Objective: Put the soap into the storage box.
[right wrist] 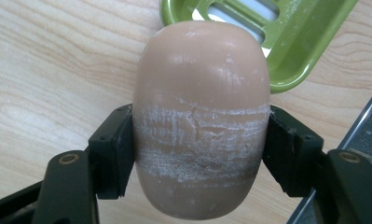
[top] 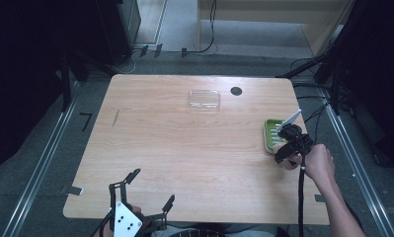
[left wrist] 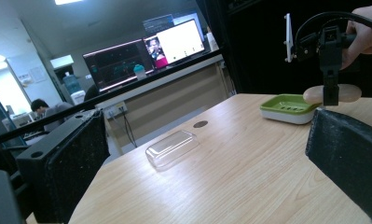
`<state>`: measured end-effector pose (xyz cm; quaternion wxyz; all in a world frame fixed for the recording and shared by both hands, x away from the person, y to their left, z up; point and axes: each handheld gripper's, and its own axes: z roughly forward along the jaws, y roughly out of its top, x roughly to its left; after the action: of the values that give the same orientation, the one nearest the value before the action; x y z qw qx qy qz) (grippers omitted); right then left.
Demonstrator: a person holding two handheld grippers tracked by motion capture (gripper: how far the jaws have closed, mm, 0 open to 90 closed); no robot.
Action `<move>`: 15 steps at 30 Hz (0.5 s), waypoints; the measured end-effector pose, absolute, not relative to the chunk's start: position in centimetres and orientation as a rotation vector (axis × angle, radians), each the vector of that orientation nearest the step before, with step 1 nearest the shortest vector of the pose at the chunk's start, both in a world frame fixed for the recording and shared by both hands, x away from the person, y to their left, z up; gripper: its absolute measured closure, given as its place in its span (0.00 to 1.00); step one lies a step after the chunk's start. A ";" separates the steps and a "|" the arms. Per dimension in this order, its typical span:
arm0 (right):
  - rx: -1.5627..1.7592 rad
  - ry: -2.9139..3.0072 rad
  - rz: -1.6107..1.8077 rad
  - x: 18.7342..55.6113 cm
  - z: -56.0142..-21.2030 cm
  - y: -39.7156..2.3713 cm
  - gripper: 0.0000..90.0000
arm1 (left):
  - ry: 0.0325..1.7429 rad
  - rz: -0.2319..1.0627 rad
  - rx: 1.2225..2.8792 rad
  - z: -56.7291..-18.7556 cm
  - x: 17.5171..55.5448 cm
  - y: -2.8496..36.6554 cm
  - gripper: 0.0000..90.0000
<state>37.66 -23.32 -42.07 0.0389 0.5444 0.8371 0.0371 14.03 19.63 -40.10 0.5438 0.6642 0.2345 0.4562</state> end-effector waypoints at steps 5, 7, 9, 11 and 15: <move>1.683 2.548 0.130 37.8 -41.9 -23.4 0.37 | 0.556 1.082 1.577 -40.1 14.0 19.7 0.00; 1.688 2.542 0.130 37.9 -41.9 -23.3 0.37 | 0.555 1.080 1.577 -40.1 14.0 19.7 0.00; 1.686 2.536 0.141 38.1 -41.9 -23.3 0.37 | 0.555 1.080 1.576 -40.1 14.0 19.7 0.00; 1.698 2.534 0.149 38.2 -41.7 -23.2 0.37 | 0.557 1.081 1.577 -40.1 14.0 19.7 0.00; 1.697 2.527 0.163 38.5 -41.7 -23.2 0.37 | 0.557 1.082 1.576 -40.1 14.0 19.7 0.00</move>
<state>38.50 -23.24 -41.66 0.0468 0.5562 0.8280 0.0534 14.04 19.67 -40.11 0.5440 0.6641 0.2349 0.4558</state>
